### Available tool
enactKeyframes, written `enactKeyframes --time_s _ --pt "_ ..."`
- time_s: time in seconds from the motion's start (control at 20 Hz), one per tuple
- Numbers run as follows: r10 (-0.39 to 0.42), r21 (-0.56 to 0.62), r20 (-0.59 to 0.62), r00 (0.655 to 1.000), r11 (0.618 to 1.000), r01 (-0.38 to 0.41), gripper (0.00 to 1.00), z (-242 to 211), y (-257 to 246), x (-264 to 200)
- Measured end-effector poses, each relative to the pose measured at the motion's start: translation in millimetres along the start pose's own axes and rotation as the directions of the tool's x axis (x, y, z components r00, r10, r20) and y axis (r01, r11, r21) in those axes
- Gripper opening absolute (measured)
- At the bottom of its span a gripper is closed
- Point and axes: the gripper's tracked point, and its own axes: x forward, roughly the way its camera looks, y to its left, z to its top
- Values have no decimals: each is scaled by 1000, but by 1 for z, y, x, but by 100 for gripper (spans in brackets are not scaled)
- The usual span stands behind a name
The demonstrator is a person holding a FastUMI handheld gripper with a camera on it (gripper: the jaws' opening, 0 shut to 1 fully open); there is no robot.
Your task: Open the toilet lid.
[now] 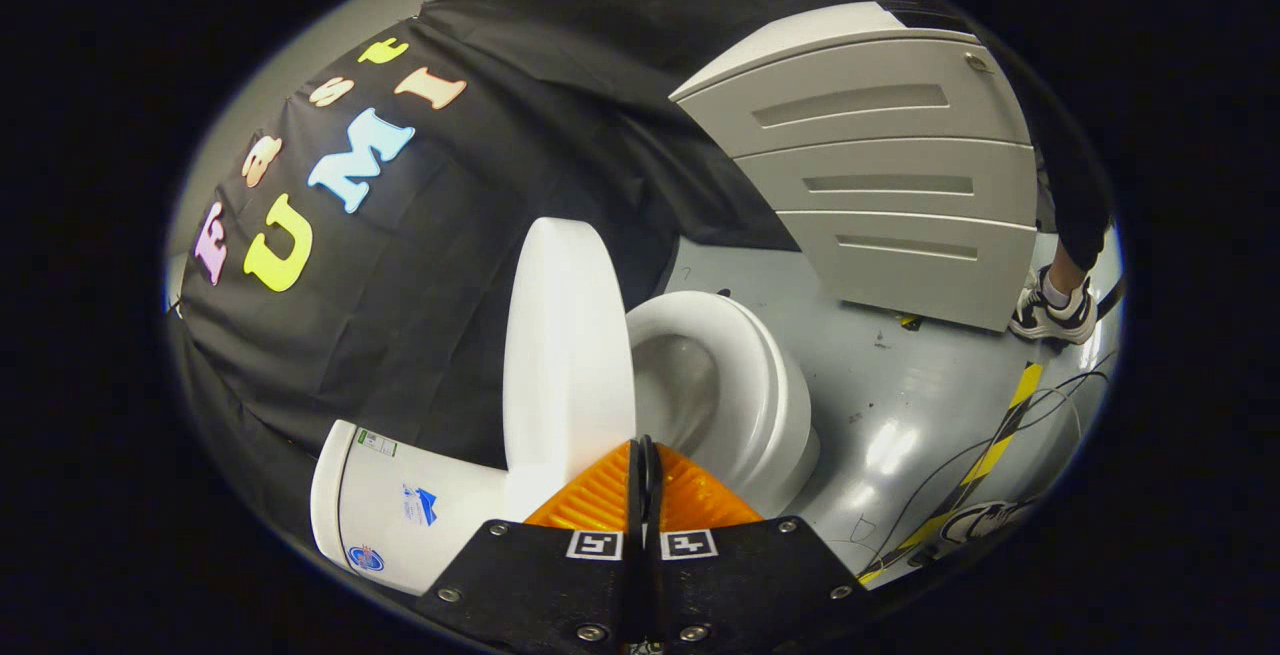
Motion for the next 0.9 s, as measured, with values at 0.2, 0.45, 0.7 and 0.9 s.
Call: enactKeyframes --time_s 0.2,0.45,0.7,0.9 --pt "7 -71 34 999 997 -5 0 2 20 -12" --pt "26 -123 66 997 992 -17 0 2 34 -19" --pt "37 -196 96 995 980 -18 0 2 55 -30" --pt "51 -324 121 991 946 -9 0 -1 79 -44"
